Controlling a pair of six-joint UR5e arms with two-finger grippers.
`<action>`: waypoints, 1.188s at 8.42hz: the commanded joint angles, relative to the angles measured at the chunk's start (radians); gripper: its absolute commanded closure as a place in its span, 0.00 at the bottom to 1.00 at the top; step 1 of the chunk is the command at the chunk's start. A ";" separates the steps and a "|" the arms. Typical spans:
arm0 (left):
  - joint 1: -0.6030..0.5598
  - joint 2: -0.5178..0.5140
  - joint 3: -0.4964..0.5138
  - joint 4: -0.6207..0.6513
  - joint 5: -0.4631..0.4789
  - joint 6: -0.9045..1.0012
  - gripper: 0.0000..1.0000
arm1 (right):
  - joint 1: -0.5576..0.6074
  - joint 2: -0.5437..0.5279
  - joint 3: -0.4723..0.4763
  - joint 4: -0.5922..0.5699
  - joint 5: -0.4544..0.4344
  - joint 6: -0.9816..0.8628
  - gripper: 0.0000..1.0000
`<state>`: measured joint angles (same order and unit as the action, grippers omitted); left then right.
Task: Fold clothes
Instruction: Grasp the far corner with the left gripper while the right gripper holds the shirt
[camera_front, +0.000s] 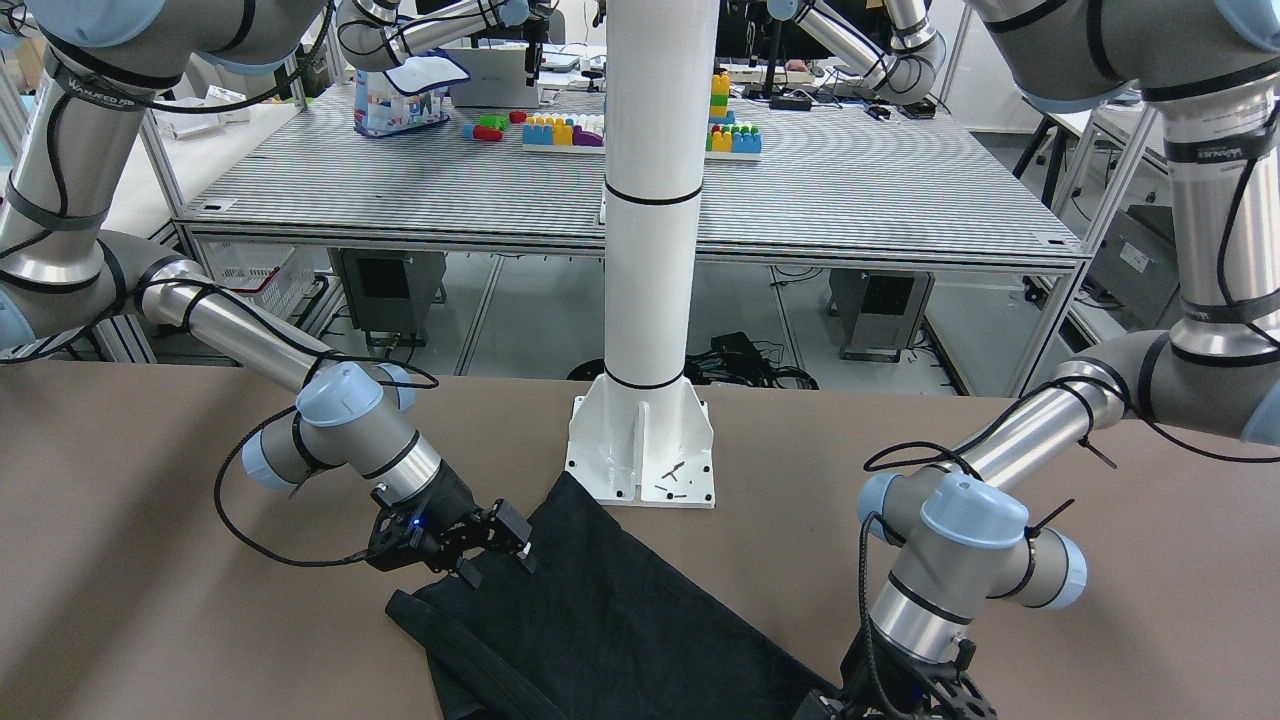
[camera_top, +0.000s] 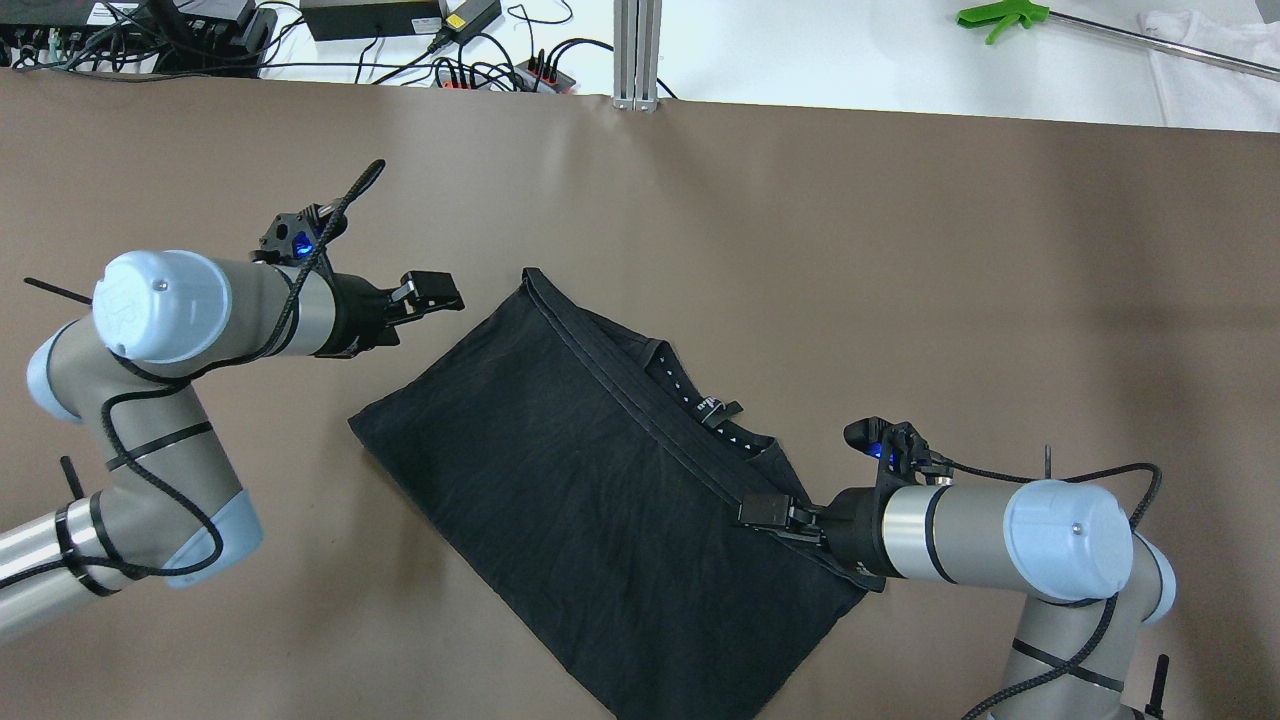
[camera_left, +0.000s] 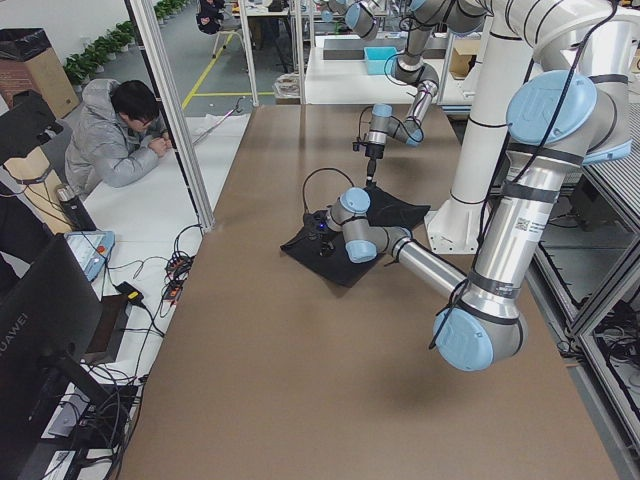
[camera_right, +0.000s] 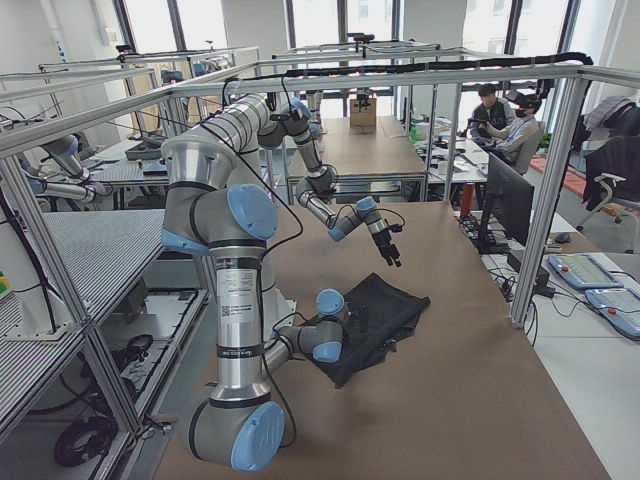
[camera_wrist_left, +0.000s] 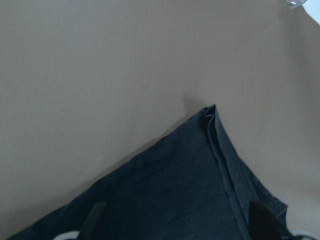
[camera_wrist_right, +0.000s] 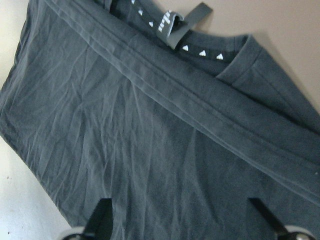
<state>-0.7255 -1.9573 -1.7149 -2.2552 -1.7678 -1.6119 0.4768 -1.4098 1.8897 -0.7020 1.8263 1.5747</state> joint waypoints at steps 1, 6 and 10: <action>0.055 0.121 -0.069 0.008 -0.013 0.012 0.00 | 0.042 0.006 -0.001 -0.016 0.004 -0.012 0.06; 0.106 0.258 -0.043 -0.165 0.010 0.023 0.00 | 0.043 0.015 -0.003 -0.017 -0.035 -0.012 0.06; 0.170 0.207 0.027 -0.172 0.079 0.021 0.00 | 0.040 0.019 -0.003 -0.024 -0.036 -0.010 0.06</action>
<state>-0.5876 -1.7252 -1.7219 -2.4234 -1.7259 -1.5901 0.5191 -1.3923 1.8861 -0.7245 1.7920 1.5632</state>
